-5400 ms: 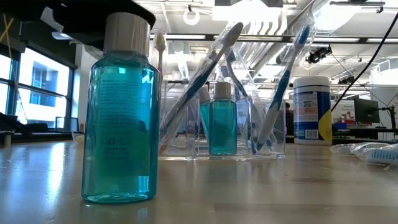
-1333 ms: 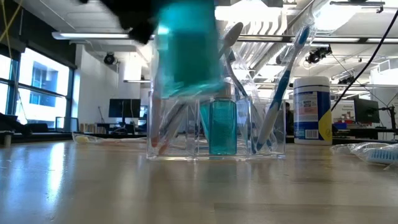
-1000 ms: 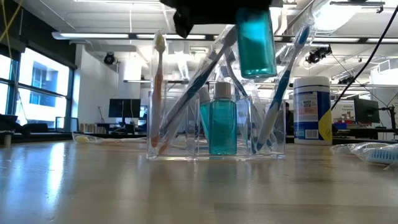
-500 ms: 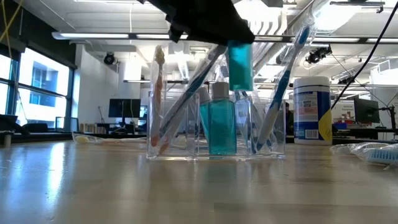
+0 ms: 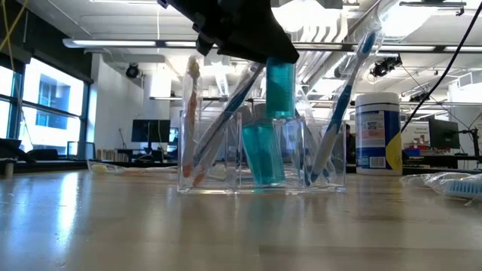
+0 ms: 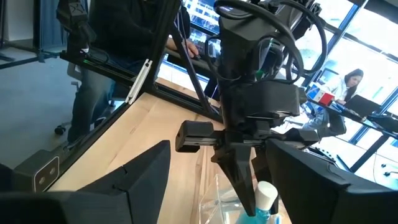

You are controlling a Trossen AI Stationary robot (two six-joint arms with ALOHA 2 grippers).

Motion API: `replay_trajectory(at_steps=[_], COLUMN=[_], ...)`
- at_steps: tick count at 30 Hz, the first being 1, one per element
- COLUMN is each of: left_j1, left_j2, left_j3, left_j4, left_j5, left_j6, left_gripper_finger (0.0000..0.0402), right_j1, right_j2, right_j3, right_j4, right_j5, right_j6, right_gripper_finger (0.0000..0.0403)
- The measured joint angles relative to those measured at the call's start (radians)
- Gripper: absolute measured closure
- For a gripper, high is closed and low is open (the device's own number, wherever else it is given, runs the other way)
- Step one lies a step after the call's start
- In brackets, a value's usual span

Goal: Pick & Place toothbrushing station
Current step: Put the blue mouthwash into the transparent organizer

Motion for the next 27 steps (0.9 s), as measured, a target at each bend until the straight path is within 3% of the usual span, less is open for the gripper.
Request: replay_trajectory(at_steps=[16, 23, 27], left_j1=[0.000, -0.019, -0.029], left_j2=[0.052, 0.046, 0.045], left_j3=[-0.001, -0.001, -0.001], left_j4=[-0.031, -0.018, -0.003], left_j5=[0.090, 0.106, 0.103], left_j6=[-0.028, -0.007, 0.046], left_gripper_finger=[0.0313, 0.0235, 0.0213], right_j1=[0.000, 0.000, 0.000], right_j2=[0.000, 0.000, 0.000], right_j3=[0.000, 0.000, 0.000], right_j4=[-0.003, -0.006, -0.008], right_j5=[0.000, 0.000, 0.000], right_j6=[0.003, 0.003, 0.003], right_gripper_finger=[0.0145, 0.0145, 0.0145])
